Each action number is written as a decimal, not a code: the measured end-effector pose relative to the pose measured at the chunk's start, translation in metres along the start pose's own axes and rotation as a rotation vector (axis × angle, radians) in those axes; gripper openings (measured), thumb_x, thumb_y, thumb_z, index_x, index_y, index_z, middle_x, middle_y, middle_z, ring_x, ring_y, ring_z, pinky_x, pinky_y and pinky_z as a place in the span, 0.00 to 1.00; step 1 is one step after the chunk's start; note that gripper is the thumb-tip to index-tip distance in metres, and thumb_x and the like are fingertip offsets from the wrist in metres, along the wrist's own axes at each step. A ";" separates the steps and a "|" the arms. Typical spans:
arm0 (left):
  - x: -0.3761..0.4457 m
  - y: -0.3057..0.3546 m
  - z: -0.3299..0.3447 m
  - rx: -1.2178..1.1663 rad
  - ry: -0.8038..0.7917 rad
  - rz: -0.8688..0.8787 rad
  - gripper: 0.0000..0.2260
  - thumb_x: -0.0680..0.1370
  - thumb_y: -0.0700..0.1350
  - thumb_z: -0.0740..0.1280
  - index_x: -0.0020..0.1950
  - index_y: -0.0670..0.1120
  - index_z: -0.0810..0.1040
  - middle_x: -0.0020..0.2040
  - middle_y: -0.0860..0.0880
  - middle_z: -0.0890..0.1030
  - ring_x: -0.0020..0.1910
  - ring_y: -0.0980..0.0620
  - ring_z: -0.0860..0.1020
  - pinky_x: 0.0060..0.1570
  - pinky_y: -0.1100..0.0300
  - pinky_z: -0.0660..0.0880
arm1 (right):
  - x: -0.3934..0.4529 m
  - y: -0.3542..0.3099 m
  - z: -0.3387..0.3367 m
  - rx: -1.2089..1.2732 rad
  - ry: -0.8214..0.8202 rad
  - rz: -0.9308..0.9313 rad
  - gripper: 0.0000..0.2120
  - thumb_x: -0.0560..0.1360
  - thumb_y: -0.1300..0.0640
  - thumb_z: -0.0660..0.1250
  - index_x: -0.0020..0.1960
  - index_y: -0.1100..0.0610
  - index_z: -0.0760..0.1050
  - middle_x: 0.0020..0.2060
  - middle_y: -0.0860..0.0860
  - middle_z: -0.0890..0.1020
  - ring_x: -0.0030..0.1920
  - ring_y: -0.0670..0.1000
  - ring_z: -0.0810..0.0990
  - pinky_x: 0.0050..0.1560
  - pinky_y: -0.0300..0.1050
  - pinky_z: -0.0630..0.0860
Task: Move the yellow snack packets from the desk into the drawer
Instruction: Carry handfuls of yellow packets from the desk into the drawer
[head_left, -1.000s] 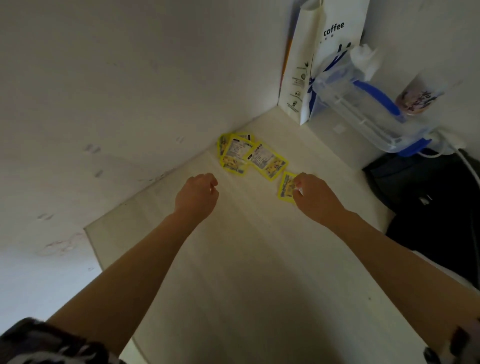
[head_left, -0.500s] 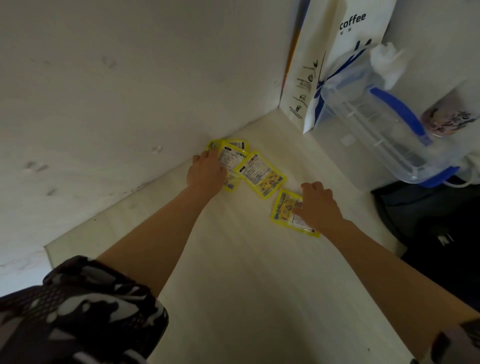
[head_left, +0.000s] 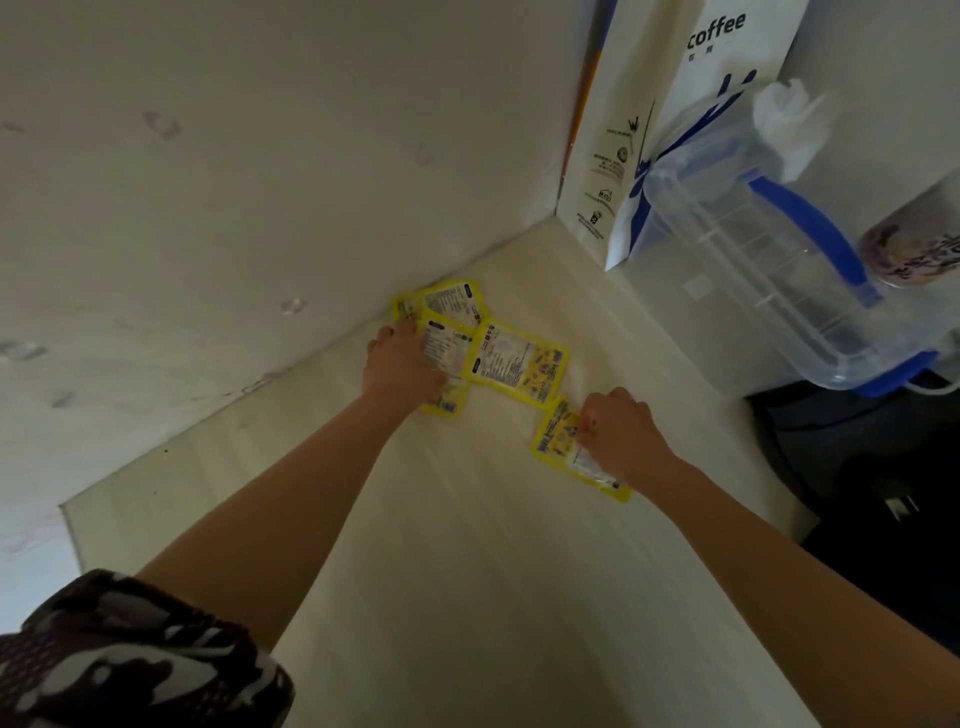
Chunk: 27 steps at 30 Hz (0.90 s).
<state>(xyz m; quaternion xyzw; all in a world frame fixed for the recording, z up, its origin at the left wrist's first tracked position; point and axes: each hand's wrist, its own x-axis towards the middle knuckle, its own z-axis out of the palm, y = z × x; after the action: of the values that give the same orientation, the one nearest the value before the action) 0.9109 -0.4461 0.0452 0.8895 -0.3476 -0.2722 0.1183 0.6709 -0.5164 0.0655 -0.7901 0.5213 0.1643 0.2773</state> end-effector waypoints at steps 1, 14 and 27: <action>-0.001 -0.001 -0.001 -0.017 0.005 -0.004 0.38 0.66 0.47 0.77 0.71 0.43 0.64 0.63 0.41 0.71 0.64 0.39 0.68 0.61 0.47 0.69 | -0.001 -0.002 0.001 -0.014 0.012 0.003 0.06 0.78 0.57 0.60 0.51 0.56 0.73 0.48 0.54 0.69 0.53 0.59 0.72 0.54 0.53 0.69; 0.022 0.011 -0.023 0.011 0.141 0.294 0.20 0.73 0.35 0.63 0.64 0.42 0.68 0.58 0.39 0.74 0.57 0.38 0.73 0.52 0.47 0.72 | 0.003 -0.006 -0.001 0.060 -0.179 -0.039 0.14 0.73 0.52 0.70 0.55 0.56 0.74 0.51 0.55 0.73 0.58 0.58 0.74 0.58 0.49 0.71; 0.042 0.024 -0.006 0.145 0.005 0.230 0.22 0.78 0.44 0.63 0.69 0.40 0.61 0.61 0.36 0.74 0.58 0.35 0.74 0.53 0.45 0.71 | 0.065 -0.073 -0.022 0.004 0.124 -0.195 0.20 0.79 0.51 0.61 0.65 0.62 0.66 0.62 0.61 0.70 0.63 0.63 0.68 0.59 0.55 0.69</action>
<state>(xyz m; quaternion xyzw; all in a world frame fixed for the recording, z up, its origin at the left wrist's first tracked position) 0.9268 -0.4919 0.0430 0.8506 -0.4659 -0.2286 0.0849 0.7633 -0.5553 0.0662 -0.8453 0.4583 0.0862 0.2606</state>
